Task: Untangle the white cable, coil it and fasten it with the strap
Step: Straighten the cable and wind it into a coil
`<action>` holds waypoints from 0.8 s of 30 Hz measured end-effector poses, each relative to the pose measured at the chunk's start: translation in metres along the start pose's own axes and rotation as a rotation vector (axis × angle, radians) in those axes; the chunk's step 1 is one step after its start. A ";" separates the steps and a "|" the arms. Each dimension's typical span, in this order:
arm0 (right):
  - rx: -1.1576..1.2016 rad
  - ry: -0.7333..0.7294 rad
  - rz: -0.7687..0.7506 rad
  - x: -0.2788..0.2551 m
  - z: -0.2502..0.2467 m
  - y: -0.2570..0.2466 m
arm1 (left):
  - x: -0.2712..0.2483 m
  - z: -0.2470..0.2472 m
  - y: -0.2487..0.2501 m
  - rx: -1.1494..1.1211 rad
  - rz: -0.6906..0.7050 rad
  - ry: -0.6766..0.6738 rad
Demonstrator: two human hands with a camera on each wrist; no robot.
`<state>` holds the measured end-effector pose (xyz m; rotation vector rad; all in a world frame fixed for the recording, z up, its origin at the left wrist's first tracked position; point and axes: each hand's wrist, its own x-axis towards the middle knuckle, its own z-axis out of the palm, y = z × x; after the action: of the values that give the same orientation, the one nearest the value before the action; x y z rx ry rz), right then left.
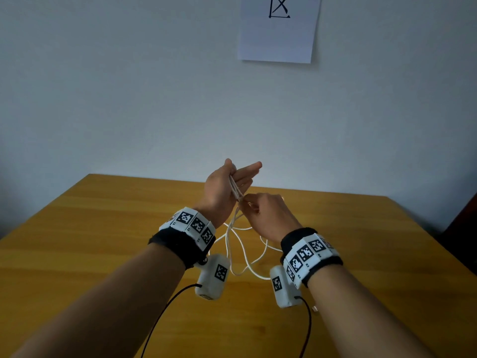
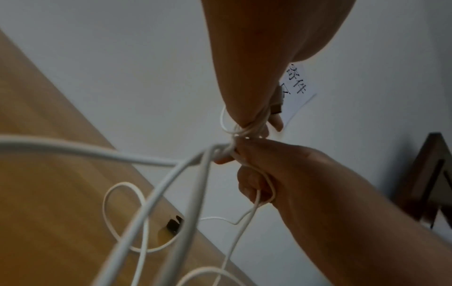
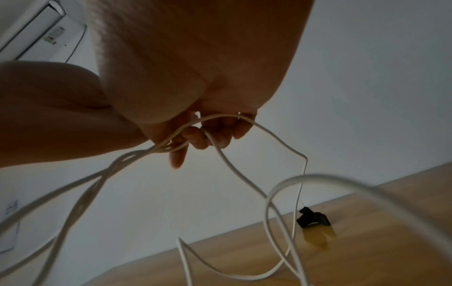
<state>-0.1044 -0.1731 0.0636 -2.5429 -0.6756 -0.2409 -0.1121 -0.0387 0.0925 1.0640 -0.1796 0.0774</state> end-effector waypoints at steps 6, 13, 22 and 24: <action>0.008 0.014 0.030 -0.003 -0.004 0.000 | 0.006 -0.014 -0.013 0.586 0.137 0.004; -0.047 0.139 0.090 -0.006 -0.005 0.008 | 0.011 -0.024 -0.017 1.149 0.267 0.002; -0.170 0.194 0.101 -0.001 -0.007 0.009 | 0.011 -0.030 -0.022 1.659 0.309 -0.017; -0.183 0.195 0.113 -0.001 -0.008 0.009 | 0.008 -0.028 -0.020 1.698 0.298 -0.022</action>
<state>-0.1013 -0.1845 0.0663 -2.6735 -0.4518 -0.5249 -0.0980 -0.0239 0.0631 2.7211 -0.2922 0.5542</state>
